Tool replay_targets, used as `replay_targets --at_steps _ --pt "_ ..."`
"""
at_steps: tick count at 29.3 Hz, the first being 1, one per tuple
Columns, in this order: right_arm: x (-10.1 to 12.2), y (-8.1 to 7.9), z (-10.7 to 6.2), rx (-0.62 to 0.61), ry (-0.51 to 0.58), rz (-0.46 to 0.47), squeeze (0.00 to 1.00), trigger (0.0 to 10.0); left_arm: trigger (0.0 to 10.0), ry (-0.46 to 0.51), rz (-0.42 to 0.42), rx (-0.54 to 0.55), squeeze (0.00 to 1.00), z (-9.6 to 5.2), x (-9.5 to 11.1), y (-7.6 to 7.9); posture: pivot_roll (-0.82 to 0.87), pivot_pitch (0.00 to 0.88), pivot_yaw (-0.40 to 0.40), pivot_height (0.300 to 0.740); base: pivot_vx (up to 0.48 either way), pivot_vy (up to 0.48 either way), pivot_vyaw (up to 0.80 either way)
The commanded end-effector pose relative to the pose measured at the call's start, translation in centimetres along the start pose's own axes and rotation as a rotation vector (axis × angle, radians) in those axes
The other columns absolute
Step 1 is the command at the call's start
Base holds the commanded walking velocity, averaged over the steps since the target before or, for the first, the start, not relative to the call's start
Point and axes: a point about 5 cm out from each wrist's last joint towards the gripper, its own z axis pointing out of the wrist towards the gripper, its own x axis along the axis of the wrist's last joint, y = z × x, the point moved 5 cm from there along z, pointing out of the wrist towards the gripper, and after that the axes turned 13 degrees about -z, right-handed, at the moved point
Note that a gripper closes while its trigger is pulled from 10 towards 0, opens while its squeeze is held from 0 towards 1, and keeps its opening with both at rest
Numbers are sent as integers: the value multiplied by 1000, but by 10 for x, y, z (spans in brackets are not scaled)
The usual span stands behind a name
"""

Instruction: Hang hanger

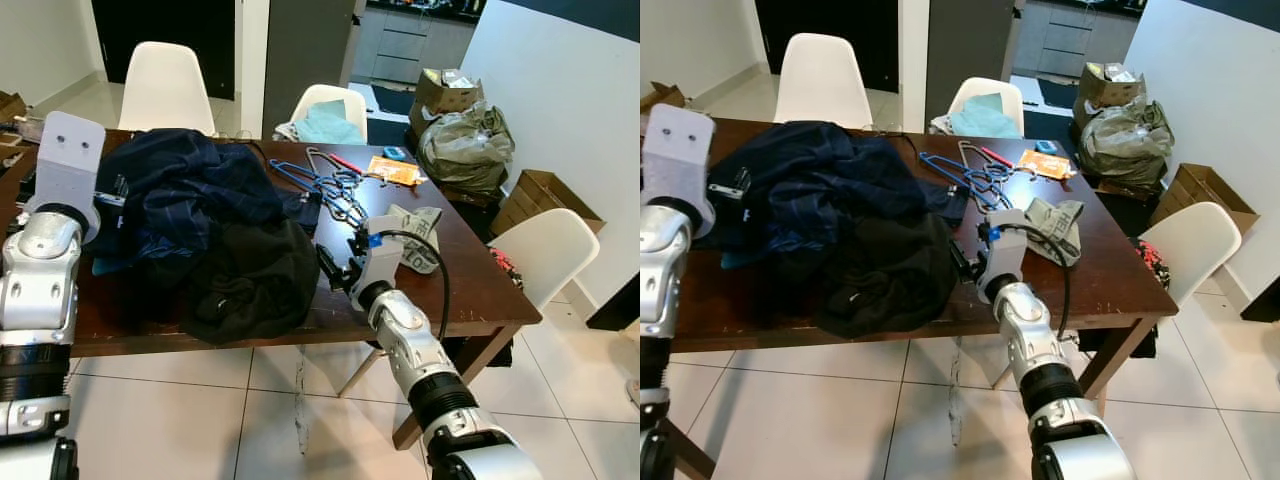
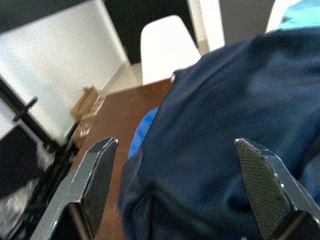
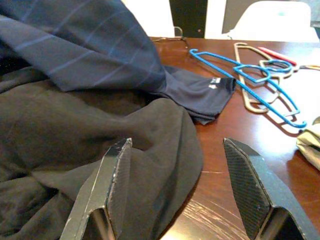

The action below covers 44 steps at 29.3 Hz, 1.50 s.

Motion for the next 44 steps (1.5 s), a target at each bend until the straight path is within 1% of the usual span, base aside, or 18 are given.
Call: replay_targets --at_steps 1,2,3,5,6,8,11,13,16,17,23,24,25,26,27,31,36,44 --pt "1 4 -1 -11 6 7 0 10000 10000 48 16 -70 75 5 10 12 84 0 -159 740 0 0 0" --pt "1 5 -1 -12 9 8 0 10000 10000 85 9 -127 0 9 17 23 81 0 -158 740 0 0 0" --pt "1 5 -1 -12 9 8 0 10000 10000 85 9 -127 0 9 17 23 81 0 -158 740 0 0 0" --pt "-1 5 -3 -15 10 12 0 10000 10000 117 2 -221 0 14 21 40 78 0 -156 740 0 0 0" --pt "-1 5 -3 -15 10 12 0 10000 10000 117 2 -221 0 14 21 40 78 0 -156 740 0 0 0" --pt "-2 4 -5 -15 7 13 0 10000 10000 104 -9 -286 0 16 18 50 72 5 -150 740 0 0 0" --pt "-2 7 -7 -23 8 14 0 10000 10000 96 8 -305 0 21 15 54 55 38 -134 740 0 0 0" --pt "-2 7 -7 -26 9 15 0 10000 10000 97 10 -307 0 22 15 54 55 38 -134 740 0 0 0" --pt "-3 8 -9 -31 7 16 0 10000 10000 83 -6 -314 0 25 10 55 52 47 -128 740 0 0 0" --pt "-4 9 -10 -33 6 16 0 10000 10000 68 -34 -322 0 26 5 56 47 55 -124 740 0 0 0" --pt "-5 10 -12 -38 4 17 0 10000 10000 45 -67 -338 0 27 -4 58 45 62 -124 740 0 0 0" --pt "-5 10 -13 -39 4 16 0 10000 7490 37 -96 -353 0 27 -6 60 46 63 -123 740 0 0 0" --pt "-5 10 -13 -41 4 17 0 10000 3725 32 -112 -362 0 27 -8 61 48 64 -123 740 0 0 0" --pt "-5 10 -13 -41 4 17 0 10000 3725 32 -112 -362 0 27 -8 61 48 64 -123 740 0 0 0" --pt "-4 10 -12 -42 5 17 0 10000 0 30 -121 -375 0 27 -8 63 50 65 -123 740 0 0 0" --pt "-1 7 -9 -39 11 22 0 10000 0 18 -109 -412 0 25 -12 68 55 67 -123 740 0 0 0" --pt "1 5 -8 -37 14 24 0 10000 0 15 -102 -419 0 26 -14 69 55 71 -124 740 0 0 0" --pt "0 8 -10 -43 12 23 0 10000 0 29 -81 -388 0 28 -12 60 55 75 -126 740 0 0 0"
